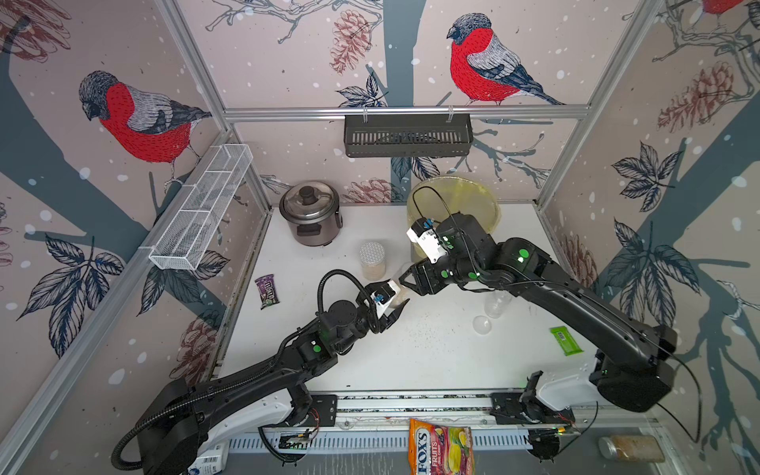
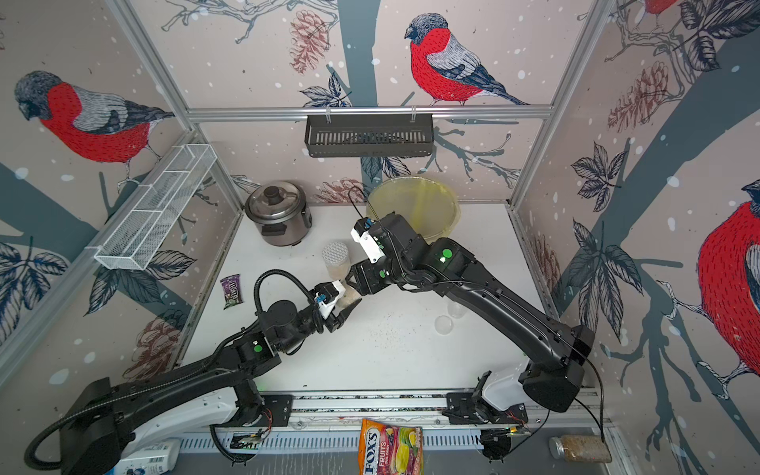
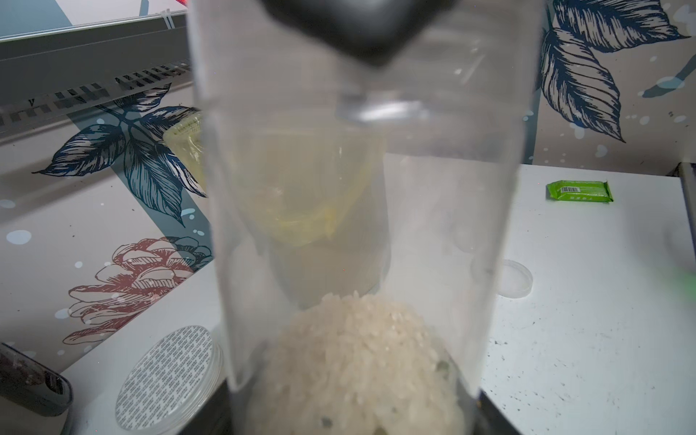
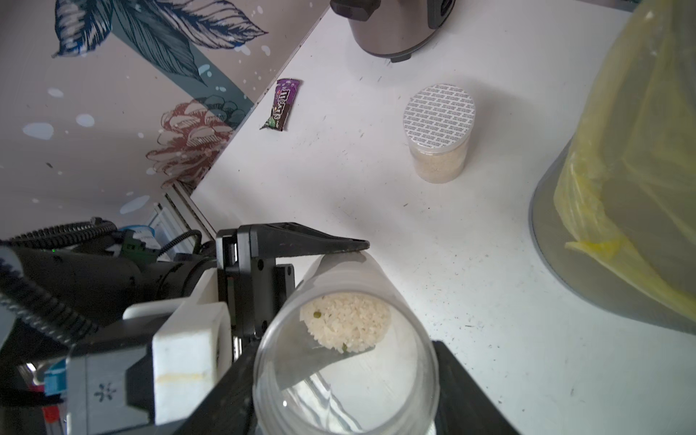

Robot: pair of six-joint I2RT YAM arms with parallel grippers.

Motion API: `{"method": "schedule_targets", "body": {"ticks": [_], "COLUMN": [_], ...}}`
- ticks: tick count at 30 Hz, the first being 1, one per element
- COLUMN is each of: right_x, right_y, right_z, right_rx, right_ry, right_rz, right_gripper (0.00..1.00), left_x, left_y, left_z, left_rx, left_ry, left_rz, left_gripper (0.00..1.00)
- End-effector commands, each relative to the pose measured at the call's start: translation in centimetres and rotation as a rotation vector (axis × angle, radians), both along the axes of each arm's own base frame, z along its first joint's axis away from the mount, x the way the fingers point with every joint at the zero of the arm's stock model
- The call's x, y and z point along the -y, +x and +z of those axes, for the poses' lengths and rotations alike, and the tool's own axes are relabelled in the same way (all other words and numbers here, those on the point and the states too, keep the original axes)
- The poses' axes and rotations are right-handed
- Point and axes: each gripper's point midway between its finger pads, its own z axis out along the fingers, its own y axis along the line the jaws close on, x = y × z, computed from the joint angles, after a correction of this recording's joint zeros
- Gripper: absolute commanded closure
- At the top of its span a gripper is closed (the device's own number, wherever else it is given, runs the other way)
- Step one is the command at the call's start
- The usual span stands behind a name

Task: Empty moldy rice from jars
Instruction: Unscrew the lid from the jar.

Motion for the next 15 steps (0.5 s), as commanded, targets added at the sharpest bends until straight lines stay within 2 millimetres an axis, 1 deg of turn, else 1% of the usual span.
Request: {"method": "schedule_targets", "body": {"ticks": [1,3,5,7,13,15], "right_x": [1.0,1.3,1.3,1.2,1.4,1.5], "right_y": [-0.1,0.1,0.1,0.1,0.9,1.0], "right_z": [-1.4,-2.5,-3.0,-2.9,-1.7,-1.7], "right_rx": [0.101,0.133,0.148,0.166,0.224,0.220], "right_ry": [-0.151,-0.213,-0.234,-0.229,-0.214,-0.196], "right_rz": [0.131,0.183,0.240,0.288,0.340,0.362], "right_gripper": [0.44,0.44,0.43,0.44,0.45,0.44], "left_x": [0.7,0.7,0.7,0.6,0.4,0.3], "left_y": [-0.7,-0.7,-0.7,-0.7,-0.6,-0.5], "left_z": [2.4,2.5,2.7,2.7,2.4,2.4], "left_rx": [0.045,0.043,0.043,0.040,0.033,0.031], "left_ry": [-0.081,-0.086,-0.088,-0.089,-0.084,-0.084], "left_rz": [-0.061,-0.059,-0.060,-0.058,-0.043,-0.040], "left_gripper": [0.73,0.73,0.73,0.73,0.76,0.77]}}
